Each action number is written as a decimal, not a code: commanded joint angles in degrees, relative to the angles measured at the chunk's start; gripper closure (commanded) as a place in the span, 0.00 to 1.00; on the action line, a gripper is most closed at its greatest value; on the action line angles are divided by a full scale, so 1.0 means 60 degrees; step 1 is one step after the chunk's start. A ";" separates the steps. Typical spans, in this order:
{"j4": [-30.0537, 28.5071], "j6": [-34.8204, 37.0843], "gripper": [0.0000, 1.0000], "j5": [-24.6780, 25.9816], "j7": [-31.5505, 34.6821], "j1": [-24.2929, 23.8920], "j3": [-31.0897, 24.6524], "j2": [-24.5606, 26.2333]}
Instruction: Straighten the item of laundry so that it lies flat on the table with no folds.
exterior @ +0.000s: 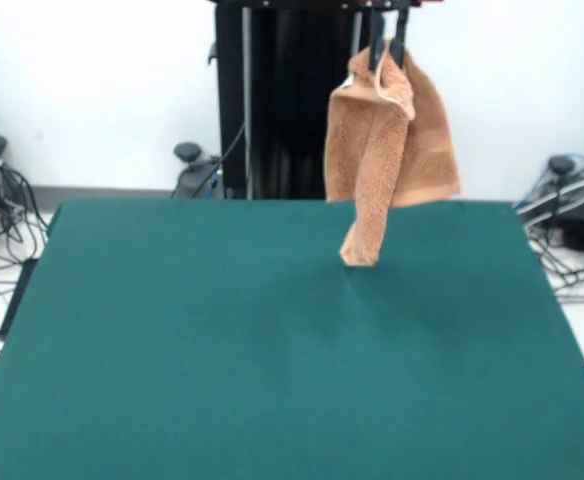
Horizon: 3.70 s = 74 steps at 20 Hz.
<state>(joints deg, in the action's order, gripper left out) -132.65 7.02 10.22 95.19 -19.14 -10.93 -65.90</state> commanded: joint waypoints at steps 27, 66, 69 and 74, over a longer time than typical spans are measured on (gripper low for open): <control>-0.0131 -0.0641 1.00 0.1119 0.1063 -0.0524 -0.0796 0.1708; -0.0305 0.0724 1.00 0.0241 -0.0301 -0.1308 -0.1476 0.0212; 0.0214 0.0230 1.00 0.0560 -0.0262 -0.1055 -0.1136 0.1020; 0.0868 -0.0165 1.00 0.0864 -0.0225 -0.0829 -0.0859 0.1836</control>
<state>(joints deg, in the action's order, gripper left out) -133.79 8.99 11.55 88.52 -26.48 -18.39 -62.41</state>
